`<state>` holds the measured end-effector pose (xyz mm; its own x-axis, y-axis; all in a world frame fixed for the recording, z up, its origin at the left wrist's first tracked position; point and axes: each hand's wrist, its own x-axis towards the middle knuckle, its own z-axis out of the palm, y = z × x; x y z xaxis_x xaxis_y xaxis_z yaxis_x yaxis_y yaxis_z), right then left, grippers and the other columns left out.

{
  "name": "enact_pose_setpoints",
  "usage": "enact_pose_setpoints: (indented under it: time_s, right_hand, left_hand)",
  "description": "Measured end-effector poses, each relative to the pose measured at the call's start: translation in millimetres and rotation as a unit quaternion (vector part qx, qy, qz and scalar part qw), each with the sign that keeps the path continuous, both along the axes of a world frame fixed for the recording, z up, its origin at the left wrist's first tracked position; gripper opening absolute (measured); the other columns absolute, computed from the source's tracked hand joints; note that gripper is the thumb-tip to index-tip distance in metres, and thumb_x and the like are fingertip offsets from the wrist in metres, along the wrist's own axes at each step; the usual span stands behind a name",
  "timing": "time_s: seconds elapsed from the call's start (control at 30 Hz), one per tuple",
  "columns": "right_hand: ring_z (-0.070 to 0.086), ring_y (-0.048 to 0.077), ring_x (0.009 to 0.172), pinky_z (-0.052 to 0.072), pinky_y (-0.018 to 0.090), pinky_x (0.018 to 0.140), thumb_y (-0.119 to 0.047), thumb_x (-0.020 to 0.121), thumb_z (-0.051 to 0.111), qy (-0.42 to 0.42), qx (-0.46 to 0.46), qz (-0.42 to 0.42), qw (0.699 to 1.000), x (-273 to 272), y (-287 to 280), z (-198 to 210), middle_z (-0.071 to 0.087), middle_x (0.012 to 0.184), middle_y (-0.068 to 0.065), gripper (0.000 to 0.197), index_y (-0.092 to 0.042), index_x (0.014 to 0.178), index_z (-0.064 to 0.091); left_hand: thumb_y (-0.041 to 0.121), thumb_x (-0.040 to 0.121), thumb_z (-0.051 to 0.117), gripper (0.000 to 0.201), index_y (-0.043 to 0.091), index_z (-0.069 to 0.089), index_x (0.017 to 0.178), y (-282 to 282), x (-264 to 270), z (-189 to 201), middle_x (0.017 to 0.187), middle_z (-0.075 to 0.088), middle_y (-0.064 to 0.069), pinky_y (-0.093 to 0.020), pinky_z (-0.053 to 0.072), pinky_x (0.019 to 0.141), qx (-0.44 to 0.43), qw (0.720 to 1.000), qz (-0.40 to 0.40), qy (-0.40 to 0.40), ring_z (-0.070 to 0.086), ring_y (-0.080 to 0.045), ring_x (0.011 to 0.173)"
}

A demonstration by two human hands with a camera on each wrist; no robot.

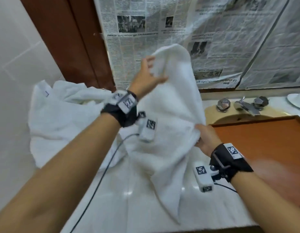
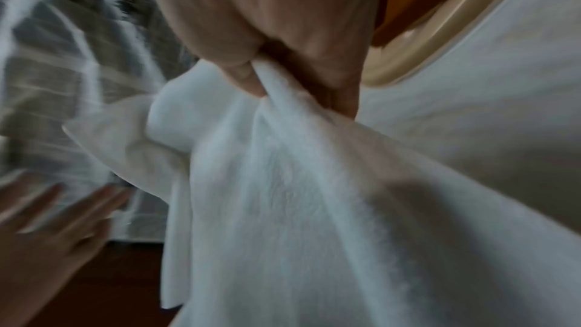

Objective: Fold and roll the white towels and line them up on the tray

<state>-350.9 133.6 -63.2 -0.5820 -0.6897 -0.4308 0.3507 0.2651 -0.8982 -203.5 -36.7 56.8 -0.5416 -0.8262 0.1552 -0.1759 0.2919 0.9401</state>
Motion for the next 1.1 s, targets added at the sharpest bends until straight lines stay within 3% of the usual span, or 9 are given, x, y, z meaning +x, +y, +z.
enact_pose_setpoints:
  time_s: [0.1, 0.37, 0.47, 0.53, 0.63, 0.77, 0.9, 0.97, 1.1]
  right_hand:
    - [0.061, 0.021, 0.077, 0.047, 0.031, 0.063, -0.010, 0.094, 0.052, 0.002, 0.081, -0.042, 0.996, -18, 2, -37, 0.065, 0.088, 0.003, 0.016, -0.011, 0.106, 0.062]
    - [0.056, 0.023, 0.061, 0.046, 0.030, 0.062, -0.008, 0.084, 0.063, -0.001, 0.191, -0.025, 0.981, -3, 41, -114, 0.061, 0.072, 0.016, 0.011, 0.000, 0.077, 0.064]
    - [0.058, 0.024, 0.061, 0.045, 0.028, 0.056, -0.009, 0.086, 0.066, -0.043, 0.183, -0.008, 0.982, 8, 39, -115, 0.065, 0.072, 0.016, 0.010, -0.001, 0.081, 0.065]
    - [0.061, 0.029, 0.070, 0.049, 0.036, 0.067, -0.011, 0.085, 0.068, -0.051, 0.186, 0.014, 0.981, 13, 31, -115, 0.068, 0.080, 0.020, 0.015, 0.002, 0.090, 0.066]
    - [0.064, 0.035, 0.078, 0.053, 0.047, 0.076, -0.013, 0.087, 0.065, -0.063, 0.187, 0.046, 0.979, 13, 26, -112, 0.068, 0.091, 0.025, 0.025, 0.004, 0.105, 0.063]
    - [0.067, 0.037, 0.079, 0.056, 0.044, 0.062, -0.013, 0.093, 0.055, -0.083, 0.138, 0.072, 0.984, 1, 34, -100, 0.067, 0.104, 0.026, 0.025, -0.002, 0.116, 0.058]
    - [0.067, 0.031, 0.086, 0.056, 0.042, 0.065, -0.008, 0.093, 0.051, -0.070, 0.054, 0.086, 0.992, -25, 46, -72, 0.069, 0.109, 0.012, 0.029, -0.011, 0.121, 0.058]
    - [0.066, 0.026, 0.086, 0.054, 0.039, 0.069, -0.004, 0.089, 0.053, -0.038, 0.048, 0.103, 0.993, -40, 49, -54, 0.071, 0.103, 0.005, 0.028, -0.016, 0.112, 0.061]
    - [0.034, 0.012, 0.036, 0.028, 0.016, 0.035, 0.004, 0.087, 0.054, -0.017, 0.065, -0.004, 0.998, -75, 33, -42, 0.046, 0.057, 0.007, 0.013, -0.008, 0.081, 0.051]
  left_hand:
    - [0.024, 0.087, 0.070, 0.051, 0.022, 0.045, 0.131, 16, 9, -82, 0.133, 0.049, 0.000, -0.029, 0.047, 0.087, 0.038, 0.992, 0.012, -0.118, 0.055, -0.018, 0.111]
    - [0.030, 0.086, 0.067, 0.049, 0.002, 0.057, 0.125, 67, 96, -245, 0.123, 0.059, -0.012, -0.031, 0.044, 0.093, 0.168, 0.921, 0.213, -0.280, 0.057, -0.026, 0.110]
    - [0.034, 0.091, 0.063, 0.038, 0.012, 0.059, 0.121, 85, 91, -245, 0.106, 0.060, 0.001, -0.027, 0.040, 0.091, 0.237, 0.919, 0.185, -0.255, 0.054, -0.017, 0.103]
    - [0.037, 0.091, 0.063, 0.017, 0.021, 0.060, 0.086, 89, 81, -243, 0.079, 0.057, 0.008, -0.025, 0.039, 0.074, 0.238, 0.918, 0.168, -0.269, 0.054, -0.013, 0.083]
    - [0.031, 0.087, 0.065, 0.038, 0.017, 0.046, 0.057, 88, 70, -242, 0.057, 0.052, 0.004, -0.027, 0.039, 0.060, 0.254, 0.920, 0.148, -0.261, 0.052, -0.015, 0.063]
    - [0.040, 0.074, 0.068, 0.040, 0.006, 0.064, 0.095, 86, 71, -231, 0.095, 0.071, -0.013, -0.045, 0.057, 0.083, 0.329, 0.922, 0.118, -0.165, 0.069, -0.029, 0.087]
    - [0.030, 0.090, 0.062, 0.034, 0.014, 0.060, 0.120, 79, 82, -194, 0.114, 0.070, -0.005, -0.036, 0.054, 0.086, 0.325, 0.941, 0.075, -0.059, 0.068, -0.021, 0.102]
    - [0.037, 0.084, 0.064, 0.043, 0.018, 0.060, 0.123, 71, 91, -169, 0.114, 0.070, -0.001, -0.040, 0.054, 0.089, 0.280, 0.957, 0.058, -0.054, 0.067, -0.020, 0.104]
    - [0.019, 0.094, 0.061, 0.007, 0.014, 0.066, 0.095, 42, 96, -135, 0.090, 0.072, -0.001, -0.025, 0.050, 0.066, 0.219, 0.967, 0.128, -0.021, 0.067, -0.012, 0.076]
